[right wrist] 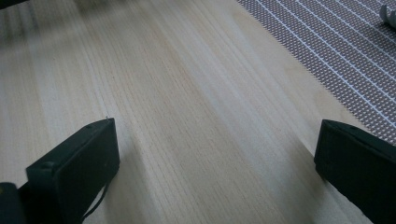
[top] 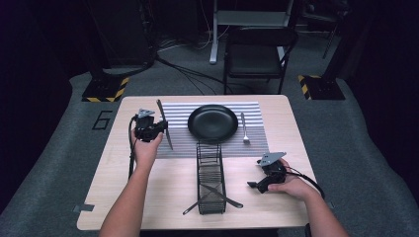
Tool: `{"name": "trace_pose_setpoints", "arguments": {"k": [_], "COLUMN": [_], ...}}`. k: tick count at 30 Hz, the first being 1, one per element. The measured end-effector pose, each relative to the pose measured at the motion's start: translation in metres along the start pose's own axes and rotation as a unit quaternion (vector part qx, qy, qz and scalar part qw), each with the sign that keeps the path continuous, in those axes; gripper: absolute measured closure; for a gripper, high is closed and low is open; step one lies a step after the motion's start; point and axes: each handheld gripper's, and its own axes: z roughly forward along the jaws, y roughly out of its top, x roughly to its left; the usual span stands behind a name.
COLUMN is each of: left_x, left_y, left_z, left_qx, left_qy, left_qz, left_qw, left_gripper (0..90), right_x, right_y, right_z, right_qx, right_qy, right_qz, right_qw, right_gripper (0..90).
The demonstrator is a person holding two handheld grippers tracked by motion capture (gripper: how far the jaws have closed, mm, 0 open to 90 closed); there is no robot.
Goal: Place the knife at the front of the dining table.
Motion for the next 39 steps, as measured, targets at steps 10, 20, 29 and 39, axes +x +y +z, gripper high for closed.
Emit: {"name": "trace_pose_setpoints", "arguments": {"k": [10, 20, 29, 39], "left_x": [0.002, 0.006, 0.01, 0.017], "left_y": [0.005, 0.008, 0.008, 0.009], "left_z": [0.02, 0.036, 0.054, 0.079], "left_qx": [-0.007, -0.007, -0.007, 0.008], "left_qy": [0.002, 0.009, 0.01, 0.016], "left_qz": [-0.011, -0.026, -0.046, -0.076], "left_qw": [0.9999, 0.9996, 0.9989, 0.9969], "left_gripper": [82.7, 82.9, 82.9, 82.9], "right_x": [0.0, 0.0, 0.0, 0.0], "right_y": [0.0, 0.0, 0.0, 0.0], "right_z": [0.0, 0.0, 0.0, 0.0], "right_qx": [0.0, 0.0, 0.001, 0.001], "right_qy": [0.0, 0.0, 0.001, 0.001], "right_qz": [0.005, 0.004, 0.003, 0.003], "right_qw": [1.0, 1.0, 1.0, 1.0], "right_gripper": [0.0, 0.0, 0.0, 0.0]}}
